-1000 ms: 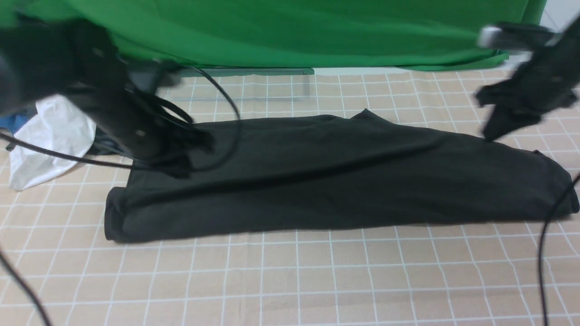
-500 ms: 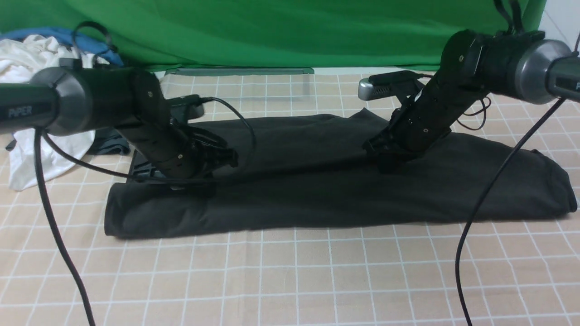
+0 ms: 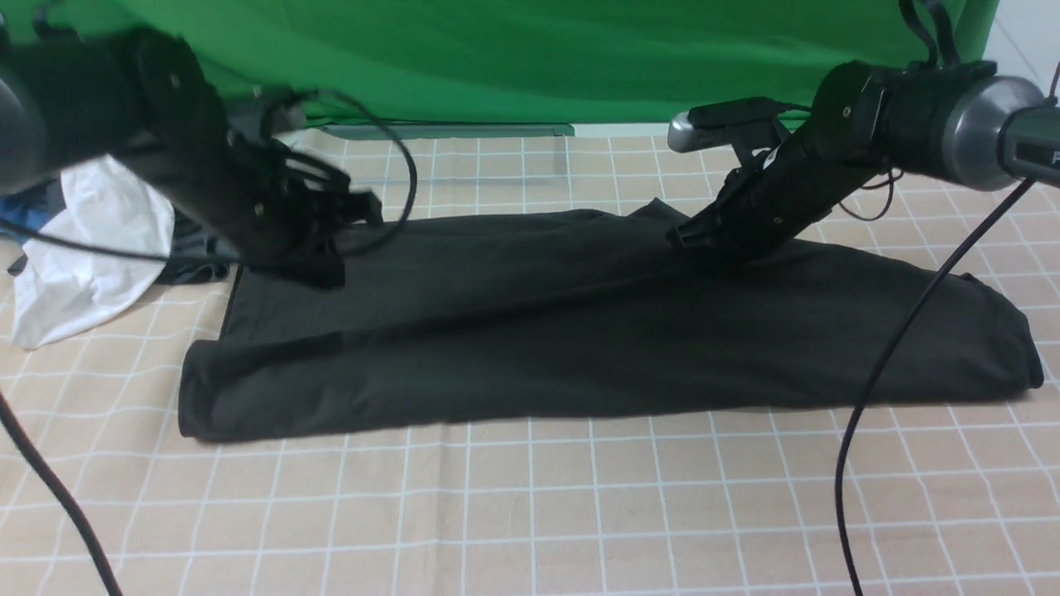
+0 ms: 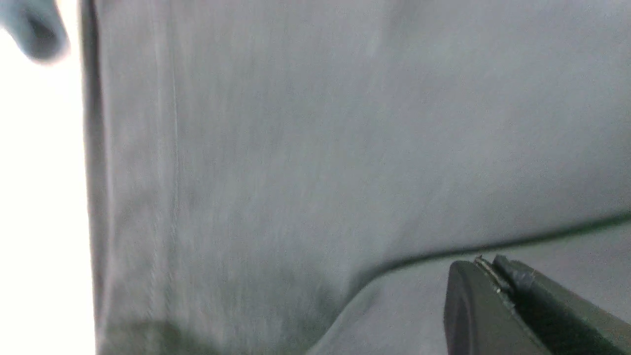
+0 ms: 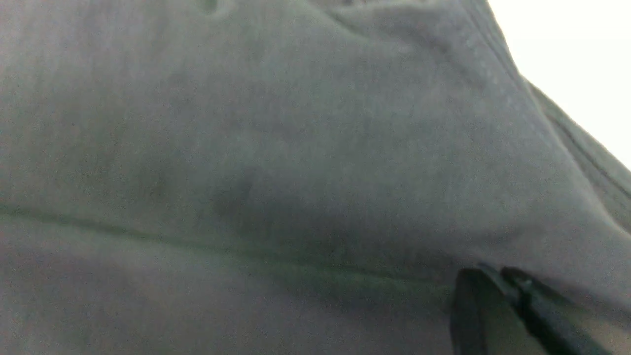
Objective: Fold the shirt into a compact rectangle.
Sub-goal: 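Pull the folded dark garment lengthwise by its ends to straighten it flat on the table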
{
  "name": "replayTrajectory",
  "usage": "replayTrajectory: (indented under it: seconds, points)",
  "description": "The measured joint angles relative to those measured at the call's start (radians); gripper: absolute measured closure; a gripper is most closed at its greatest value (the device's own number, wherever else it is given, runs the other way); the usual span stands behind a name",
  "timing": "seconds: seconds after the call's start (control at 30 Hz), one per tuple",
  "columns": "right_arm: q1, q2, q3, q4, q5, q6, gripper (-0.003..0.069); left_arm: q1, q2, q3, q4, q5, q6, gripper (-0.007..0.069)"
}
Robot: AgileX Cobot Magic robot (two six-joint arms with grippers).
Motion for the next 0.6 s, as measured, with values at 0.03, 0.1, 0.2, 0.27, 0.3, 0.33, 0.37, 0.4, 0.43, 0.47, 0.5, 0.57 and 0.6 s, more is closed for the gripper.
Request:
replayTrajectory:
  seconds: [0.03,0.1,0.2,0.27,0.3,0.33,0.37,0.4,0.43,0.47,0.5,0.57,0.6]
  points:
    - [-0.004,-0.013,-0.011,-0.008,0.031,-0.010,0.0581,0.000,0.002,-0.027,0.009,0.025,0.000,0.0606]
    - [-0.017,-0.048,-0.033,-0.032,0.099,-0.015,0.0580,0.000,0.004,-0.073,0.017,0.068,0.006,0.0606]
    - [-0.058,-0.105,-0.063,-0.076,0.199,0.003,0.0578,0.000,-0.004,-0.107,0.028,0.082,0.036,0.0606]
    - [-0.107,-0.146,-0.070,-0.108,0.275,0.016,0.0575,0.000,-0.025,-0.108,0.035,0.085,0.049,0.0606]
    - [-0.132,-0.159,-0.071,-0.120,0.302,0.030,0.0572,0.000,-0.035,-0.105,0.035,0.090,0.060,0.0606]
    - [-0.166,-0.172,-0.072,-0.132,0.339,0.053,0.0567,0.000,-0.063,-0.093,0.036,0.091,0.070,0.0606]
    - [-0.203,-0.177,-0.073,-0.140,0.375,0.075,0.0561,0.000,-0.089,-0.072,0.036,0.090,0.076,0.0606]
    - [-0.235,-0.178,-0.073,-0.145,0.398,0.088,0.0555,0.000,-0.101,-0.054,0.036,0.088,0.079,0.0606]
    - [-0.265,-0.178,-0.073,-0.151,0.438,0.098,0.0540,0.000,-0.133,-0.017,0.035,0.083,0.079,0.0606]
    - [-0.302,-0.178,-0.070,-0.156,0.470,0.111,0.0515,0.000,-0.167,0.019,0.032,0.077,0.081,0.0606]
    - [-0.338,-0.177,-0.063,-0.161,0.490,0.120,0.0479,0.000,-0.204,0.069,0.021,0.066,0.083,0.0606]
    - [-0.392,-0.177,-0.045,-0.169,0.502,0.138,0.0384,0.000,-0.274,0.181,-0.019,0.043,0.095,0.0606]
    - [-0.419,-0.177,-0.029,-0.170,0.497,0.145,0.0306,0.000,-0.321,0.249,-0.047,0.028,0.109,0.0606]
